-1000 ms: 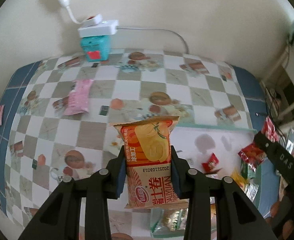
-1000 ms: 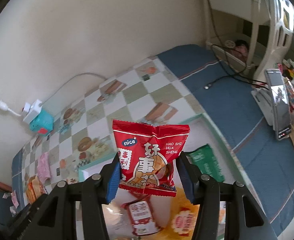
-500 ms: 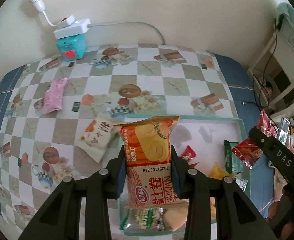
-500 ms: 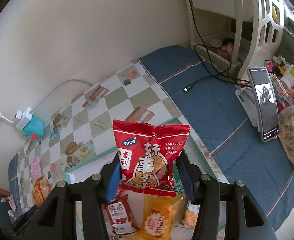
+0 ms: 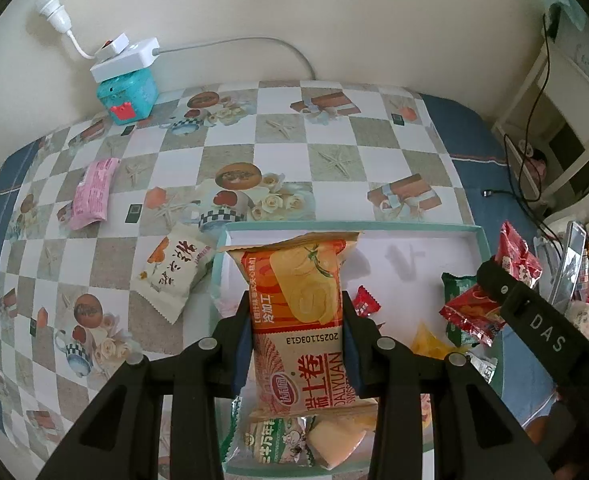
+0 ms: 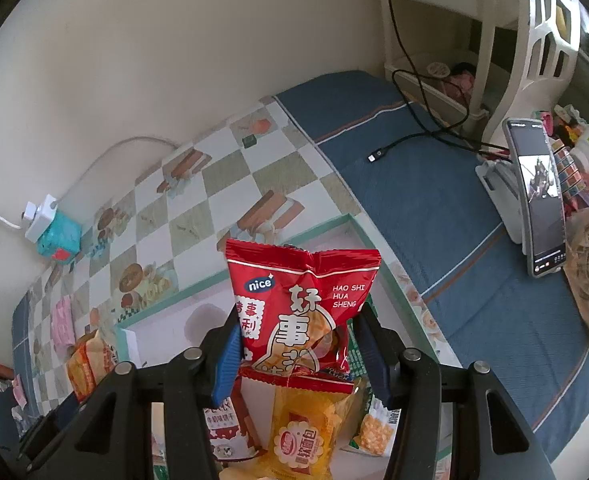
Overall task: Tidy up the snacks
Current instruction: 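Lift and carry the orange bag and red chip bag over the white tray, then open both grippers to drop the two bags into the tray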
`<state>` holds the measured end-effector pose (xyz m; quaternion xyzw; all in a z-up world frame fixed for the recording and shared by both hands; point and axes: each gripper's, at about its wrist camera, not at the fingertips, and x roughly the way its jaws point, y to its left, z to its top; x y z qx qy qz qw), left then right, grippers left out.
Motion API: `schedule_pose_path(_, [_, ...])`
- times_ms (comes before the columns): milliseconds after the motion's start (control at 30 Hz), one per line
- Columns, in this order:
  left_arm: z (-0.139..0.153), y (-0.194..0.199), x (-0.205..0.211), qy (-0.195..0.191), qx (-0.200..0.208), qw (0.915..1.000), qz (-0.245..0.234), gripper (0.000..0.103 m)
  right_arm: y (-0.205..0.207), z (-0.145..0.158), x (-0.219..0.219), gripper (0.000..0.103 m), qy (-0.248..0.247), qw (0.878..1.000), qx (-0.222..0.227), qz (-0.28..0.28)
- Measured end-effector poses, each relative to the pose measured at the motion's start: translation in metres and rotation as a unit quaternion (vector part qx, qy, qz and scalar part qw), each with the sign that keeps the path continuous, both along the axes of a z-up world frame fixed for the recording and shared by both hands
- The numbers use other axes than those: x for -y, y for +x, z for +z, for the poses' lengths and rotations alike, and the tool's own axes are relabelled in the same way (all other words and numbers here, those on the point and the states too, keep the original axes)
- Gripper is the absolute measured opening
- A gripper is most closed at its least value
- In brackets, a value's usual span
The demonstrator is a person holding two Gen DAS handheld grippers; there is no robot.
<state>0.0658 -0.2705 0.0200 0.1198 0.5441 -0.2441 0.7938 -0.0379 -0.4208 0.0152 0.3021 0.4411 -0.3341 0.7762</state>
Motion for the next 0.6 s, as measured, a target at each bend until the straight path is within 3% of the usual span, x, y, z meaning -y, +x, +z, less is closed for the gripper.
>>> schedule_pose_path(100, [-0.001, 0.000, 0.001, 0.004, 0.001, 1.0000, 0.002, 0.041, 0.003, -0.003, -0.002, 0.057, 0.003, 1.000, -0.007, 0.007])
schedule_pose_path(133, [-0.001, 0.000, 0.001, 0.005, 0.001, 1.0000, 0.003, 0.047, 0.004, -0.003, -0.002, 0.058, 0.003, 1.000, -0.010, 0.010])
schedule_pose_path(167, [-0.001, 0.001, 0.000, 0.007, 0.002, 1.0000, 0.005, 0.059, 0.004, -0.003, -0.003, 0.062, 0.003, 1.000, -0.011, 0.011])
schedule_pose_path(233, [0.000, 0.002, -0.002, 0.008, 0.005, 0.9999, 0.007, 0.070, 0.005, -0.003, -0.004, 0.073, 0.001, 1.000, -0.015, 0.013])
schedule_pose_path(333, [0.003, 0.006, -0.007, 0.008, 0.008, 0.9998, 0.015, 0.071, 0.006, -0.002, -0.005, 0.078, -0.006, 1.000, -0.022, 0.013])
schedule_pose_path(500, [0.005, 0.019, -0.022, 0.015, 0.008, 0.9986, 0.050, 0.086, 0.008, -0.001, -0.007, 0.098, -0.016, 0.999, -0.029, 0.014])
schedule_pose_path(600, [0.004, 0.031, -0.036, 0.024, 0.012, 0.9964, 0.080, 0.092, 0.010, -0.001, -0.010, 0.103, -0.023, 0.999, -0.030, 0.019])
